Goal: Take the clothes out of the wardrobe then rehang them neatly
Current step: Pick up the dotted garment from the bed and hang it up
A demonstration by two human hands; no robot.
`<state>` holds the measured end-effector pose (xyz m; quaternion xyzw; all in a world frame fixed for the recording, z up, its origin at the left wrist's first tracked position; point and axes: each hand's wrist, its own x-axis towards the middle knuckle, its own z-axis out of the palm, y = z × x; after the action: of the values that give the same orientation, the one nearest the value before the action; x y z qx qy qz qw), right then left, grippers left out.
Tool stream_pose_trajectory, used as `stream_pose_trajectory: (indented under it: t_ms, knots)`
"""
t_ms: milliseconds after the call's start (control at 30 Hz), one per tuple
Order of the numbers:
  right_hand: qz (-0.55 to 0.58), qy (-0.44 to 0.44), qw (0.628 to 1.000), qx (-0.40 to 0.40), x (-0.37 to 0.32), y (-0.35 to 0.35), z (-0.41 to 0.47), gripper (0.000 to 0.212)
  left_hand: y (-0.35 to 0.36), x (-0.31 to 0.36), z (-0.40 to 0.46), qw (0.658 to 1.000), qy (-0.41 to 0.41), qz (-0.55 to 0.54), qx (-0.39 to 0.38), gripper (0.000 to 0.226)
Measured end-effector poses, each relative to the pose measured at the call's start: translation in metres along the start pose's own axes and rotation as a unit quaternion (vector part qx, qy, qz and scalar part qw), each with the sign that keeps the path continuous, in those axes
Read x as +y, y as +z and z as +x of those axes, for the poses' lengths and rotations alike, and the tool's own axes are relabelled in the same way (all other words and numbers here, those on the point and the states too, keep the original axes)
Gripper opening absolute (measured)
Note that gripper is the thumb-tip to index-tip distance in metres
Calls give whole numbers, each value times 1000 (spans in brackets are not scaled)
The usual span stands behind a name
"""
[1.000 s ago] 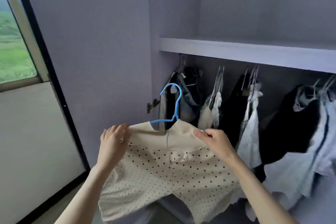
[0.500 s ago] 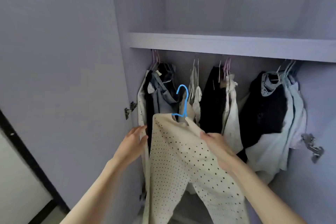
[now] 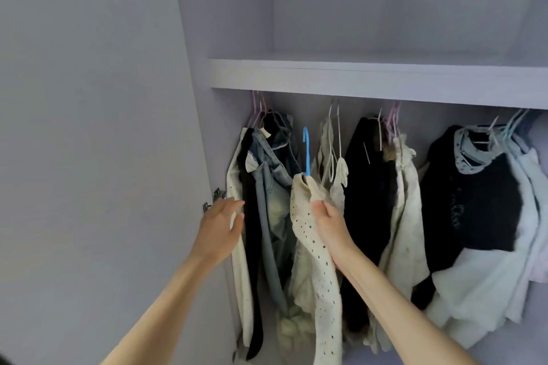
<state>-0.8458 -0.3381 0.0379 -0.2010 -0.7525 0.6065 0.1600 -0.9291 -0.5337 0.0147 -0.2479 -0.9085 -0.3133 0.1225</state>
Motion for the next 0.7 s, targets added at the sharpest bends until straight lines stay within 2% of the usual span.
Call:
stream_pose_trajectory:
  t_ms: [100,333,533,633,700]
  knots:
    - [18,-10,999,32,1,9,43,30,12,-10,42,1000,5,14,14,36]
    - [-23,-5,995,95,2,15,127,28,44,-17,146,999,10,35,17,50]
    - [-7,-106,991,85,-22,32,167,34,70,-27,188,995,-35,94,15,57]
    - [-11,-156,985,73,-41,40,186,35,74,-36,194,996,-49,73,26,58]
    - [-7,-160,984,78,-52,45,206,34,74,-42,197,996,-58,63,29,58]
